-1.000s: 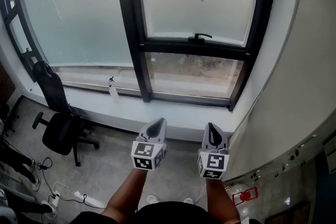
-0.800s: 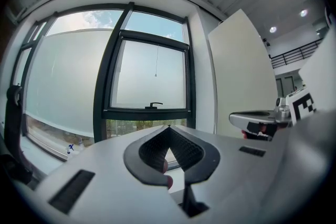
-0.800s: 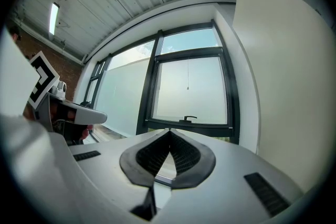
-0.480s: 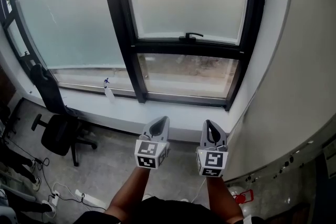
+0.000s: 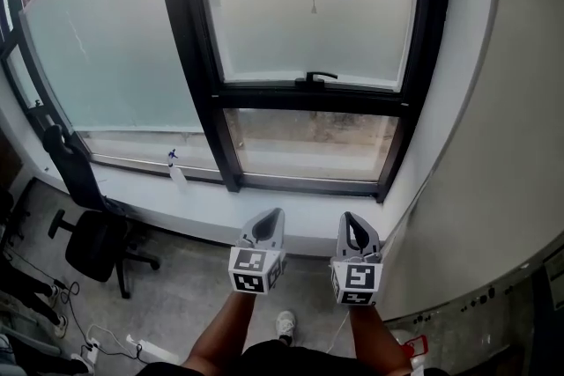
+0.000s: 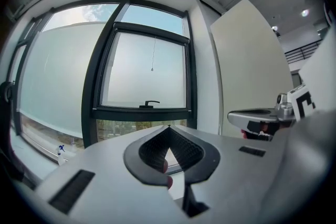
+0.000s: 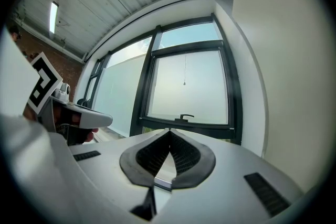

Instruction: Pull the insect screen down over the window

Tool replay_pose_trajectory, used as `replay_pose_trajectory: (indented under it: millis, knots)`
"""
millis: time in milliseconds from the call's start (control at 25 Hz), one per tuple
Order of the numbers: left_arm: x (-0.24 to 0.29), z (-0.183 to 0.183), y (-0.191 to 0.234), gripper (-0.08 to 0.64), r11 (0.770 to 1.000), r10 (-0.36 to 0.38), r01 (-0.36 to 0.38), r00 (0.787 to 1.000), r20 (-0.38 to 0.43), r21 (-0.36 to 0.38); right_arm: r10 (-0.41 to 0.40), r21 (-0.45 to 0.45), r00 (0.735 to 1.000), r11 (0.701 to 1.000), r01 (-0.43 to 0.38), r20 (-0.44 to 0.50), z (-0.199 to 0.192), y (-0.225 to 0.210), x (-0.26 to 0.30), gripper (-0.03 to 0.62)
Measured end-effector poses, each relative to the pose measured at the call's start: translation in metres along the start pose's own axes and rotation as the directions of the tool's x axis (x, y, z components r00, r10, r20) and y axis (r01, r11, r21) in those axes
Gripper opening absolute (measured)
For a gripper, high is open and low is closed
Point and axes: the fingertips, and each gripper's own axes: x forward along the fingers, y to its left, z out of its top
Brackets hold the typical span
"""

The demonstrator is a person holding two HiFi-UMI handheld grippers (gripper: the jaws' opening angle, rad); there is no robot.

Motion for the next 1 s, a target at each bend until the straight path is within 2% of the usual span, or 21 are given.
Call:
replay_pose_trajectory:
  millis: [600,840,1000]
  knots:
    - [0.095,0.016,0.076,0.003,0.999,-0.045,0.045,0.999,0.008,-0.022,-0.068,-0.027,0.997,0.997,0.068,-0.028,0.002,-0.006,0.119,-0.005]
    - [0.125,0.014,0.102,0.003,0.999,-0.051,0.051,0.999,0.006,-0.016,-0.1,-0.046,0.995,0.994,0.099,-0.016,0.0,-0.011,0.157,-0.005]
    - [0.14,0.013,0.111,0.003,0.997,-0.07,0.07,0.998,0.0,0.017,-0.111,-0.036,0.994,0.993,0.11,-0.021,-0.004,-0.014,0.177,-0.005]
